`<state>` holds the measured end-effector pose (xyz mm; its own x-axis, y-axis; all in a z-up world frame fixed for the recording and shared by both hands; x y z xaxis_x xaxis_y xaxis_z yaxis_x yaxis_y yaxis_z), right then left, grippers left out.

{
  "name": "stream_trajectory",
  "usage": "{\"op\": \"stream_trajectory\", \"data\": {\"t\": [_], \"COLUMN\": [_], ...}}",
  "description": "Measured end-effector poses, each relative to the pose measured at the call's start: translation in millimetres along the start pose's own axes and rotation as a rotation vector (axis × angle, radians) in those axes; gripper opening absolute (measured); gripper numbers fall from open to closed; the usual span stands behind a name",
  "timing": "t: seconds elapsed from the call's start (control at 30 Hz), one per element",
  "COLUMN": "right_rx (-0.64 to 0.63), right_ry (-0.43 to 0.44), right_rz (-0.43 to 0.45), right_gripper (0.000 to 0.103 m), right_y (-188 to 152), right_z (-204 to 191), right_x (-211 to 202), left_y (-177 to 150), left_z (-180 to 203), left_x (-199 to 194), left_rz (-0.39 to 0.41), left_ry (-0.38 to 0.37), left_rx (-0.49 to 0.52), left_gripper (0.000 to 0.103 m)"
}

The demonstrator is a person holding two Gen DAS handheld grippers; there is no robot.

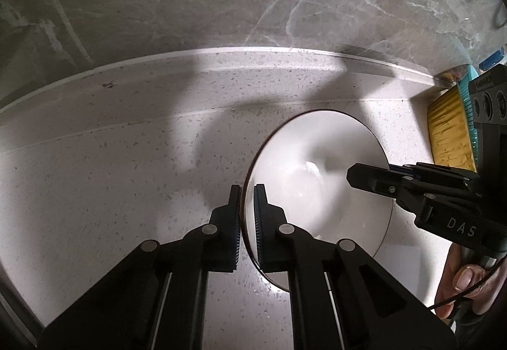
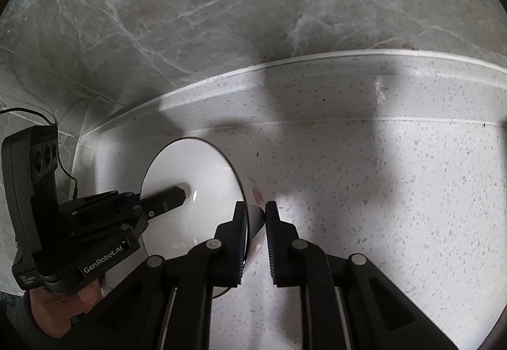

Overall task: Organize plates and bowls
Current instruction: 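Close both grippers on the rim of the red-patterned white bowl, then lift the red-patterned bowl with both grippers and carry it over the nested white bowls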

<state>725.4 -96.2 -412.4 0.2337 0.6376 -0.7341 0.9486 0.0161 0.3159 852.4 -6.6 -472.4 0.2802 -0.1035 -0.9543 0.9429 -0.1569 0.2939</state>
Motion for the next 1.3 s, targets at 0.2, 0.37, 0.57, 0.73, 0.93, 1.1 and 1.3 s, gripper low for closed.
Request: {"op": "stream_trajectory", "data": {"t": [0.2,0.37,0.57,0.73,0.93,1.1,1.3], "right_rx": [-0.040,-0.063,-0.093,-0.125,-0.178,-0.217,-0.242], "right_ry": [0.009,0.030,0.060,0.103,0.139,0.161,0.168], "right_rz": [0.009,0.016,0.020,0.005,-0.039,-0.094,-0.170], "right_gripper": [0.014,0.014,0.014,0.015,0.016,0.016,0.017], "right_y": [-1,-8,-20,-34,-60,-86,-122], "right_z": [-16,-31,-49,-80,-118,-148,-163], "right_x": [-15,-29,-45,-53,-55,-50,-38], "left_y": [-6,-16,-39,-69,-117,-161,-228], "left_z": [-10,-9,-5,-17,-49,-69,-80], "left_x": [-30,-59,-93,-127,-168,-189,-198], "left_rz": [0.032,0.059,0.087,0.110,0.118,0.114,0.080], "left_ry": [0.005,0.007,0.017,0.016,0.012,0.011,0.005], "left_rx": [-0.027,-0.046,-0.067,-0.110,-0.173,-0.222,-0.267], "left_gripper": [0.006,0.006,0.006,0.007,0.008,0.008,0.008]}}
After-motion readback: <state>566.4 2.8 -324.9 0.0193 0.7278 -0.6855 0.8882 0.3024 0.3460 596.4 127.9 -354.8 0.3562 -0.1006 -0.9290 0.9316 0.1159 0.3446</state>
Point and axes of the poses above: each gripper's, at about its wrist camera, not at the fingertips, and x roughly the way its jaws point, z to its right, y to its top, the point moved 10 cm from there along x, roughly the way its jaws point, and after that the axes turned 11 degrees about y, right-handed, at the moved point
